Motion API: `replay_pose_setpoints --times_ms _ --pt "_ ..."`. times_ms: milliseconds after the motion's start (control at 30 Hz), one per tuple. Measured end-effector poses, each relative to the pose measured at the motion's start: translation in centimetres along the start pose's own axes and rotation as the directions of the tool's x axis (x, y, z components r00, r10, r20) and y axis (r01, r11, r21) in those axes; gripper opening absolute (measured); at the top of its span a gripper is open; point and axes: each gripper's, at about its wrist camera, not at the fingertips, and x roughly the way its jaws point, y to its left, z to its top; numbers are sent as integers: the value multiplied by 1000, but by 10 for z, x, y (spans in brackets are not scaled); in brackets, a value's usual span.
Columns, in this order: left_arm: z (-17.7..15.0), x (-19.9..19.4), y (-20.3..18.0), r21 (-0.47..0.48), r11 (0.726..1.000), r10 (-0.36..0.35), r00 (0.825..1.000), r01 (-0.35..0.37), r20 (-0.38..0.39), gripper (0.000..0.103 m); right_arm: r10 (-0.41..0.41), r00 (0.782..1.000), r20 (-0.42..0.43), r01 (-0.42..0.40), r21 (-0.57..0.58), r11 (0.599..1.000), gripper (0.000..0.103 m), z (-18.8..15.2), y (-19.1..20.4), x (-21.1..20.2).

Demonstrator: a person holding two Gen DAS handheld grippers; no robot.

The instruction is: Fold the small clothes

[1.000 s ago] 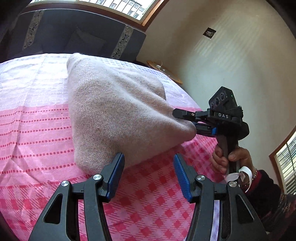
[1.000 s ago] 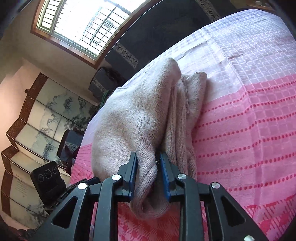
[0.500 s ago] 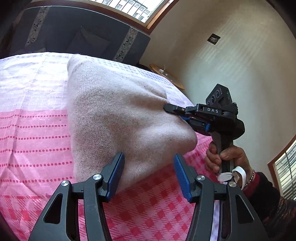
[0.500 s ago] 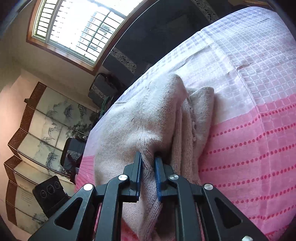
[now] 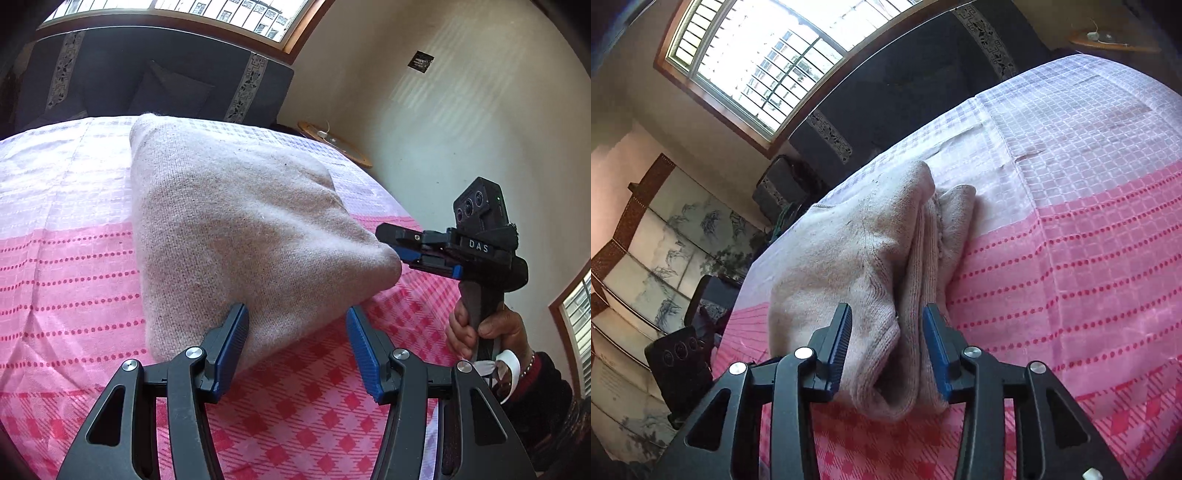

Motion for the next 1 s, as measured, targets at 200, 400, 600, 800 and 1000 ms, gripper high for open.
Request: replay_pose_setpoints --times_ms 200,400,600,800,1000 --pt "-5 2 -11 23 998 50 999 -50 3 56 -153 987 -45 149 -87 985 31 -36 -2 13" --pt "-7 -1 -24 40 991 125 992 -125 20 56 -159 986 -46 154 -92 984 32 -38 -3 11" --pt "-13 -8 -41 117 956 262 963 -268 66 56 -130 991 14 131 -75 989 43 -41 -2 -2" --pt "-15 -18 -43 130 924 348 932 -359 105 56 -95 989 115 100 -34 994 54 -50 2 -26" --pt "-14 -21 -41 129 885 431 893 -447 133 57 -114 981 158 122 -42 992 65 -54 12 -35"
